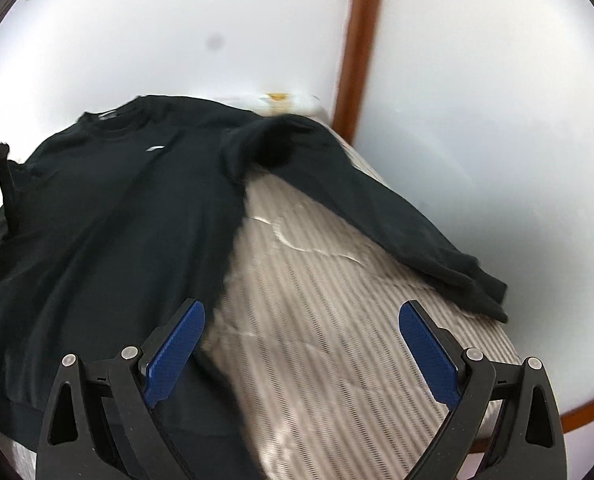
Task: Fold small clothes
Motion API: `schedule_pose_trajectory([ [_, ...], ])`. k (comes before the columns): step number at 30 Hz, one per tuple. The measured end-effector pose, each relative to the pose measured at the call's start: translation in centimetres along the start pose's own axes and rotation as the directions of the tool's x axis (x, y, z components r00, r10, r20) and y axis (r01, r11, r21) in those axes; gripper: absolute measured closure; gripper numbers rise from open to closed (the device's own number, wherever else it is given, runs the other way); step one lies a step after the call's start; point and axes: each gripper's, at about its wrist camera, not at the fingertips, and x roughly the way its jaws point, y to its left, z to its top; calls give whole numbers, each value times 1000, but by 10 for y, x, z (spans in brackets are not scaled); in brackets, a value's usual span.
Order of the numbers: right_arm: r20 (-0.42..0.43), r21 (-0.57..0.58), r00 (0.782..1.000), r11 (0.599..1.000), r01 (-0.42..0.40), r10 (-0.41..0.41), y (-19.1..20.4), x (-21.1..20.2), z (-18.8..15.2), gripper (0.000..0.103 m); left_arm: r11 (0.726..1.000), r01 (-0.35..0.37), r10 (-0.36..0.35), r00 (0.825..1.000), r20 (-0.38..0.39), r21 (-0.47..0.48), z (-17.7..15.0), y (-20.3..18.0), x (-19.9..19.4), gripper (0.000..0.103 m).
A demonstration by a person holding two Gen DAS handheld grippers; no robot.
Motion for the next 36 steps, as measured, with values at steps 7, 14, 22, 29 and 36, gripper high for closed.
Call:
schedule_pose_trajectory([
  [7,-27,63,999,998,26,-25,-35,4,-15,6,998,56,-52,981,-187,16,-24,-26,39,88],
  [14,-20,43,1000,999,5,-4,-20,-4,-14,6,994,69,-54,984,-170,85,-43,-24,0,51],
  [22,22,10,990,990,-142,142,38,-38,1,6,996,-56,63,991,-121,66,-84,49,-69,40],
  [29,48,-179,971,958,-223,235,136,-60,20,6,987,-152,138,973,-183,-61,-133,137,-98,36],
  [36,-12,-373,910,843,-388,414,256,-52,29,9,979,-69,26,976,-218,-193,-167,184,-94,36],
])
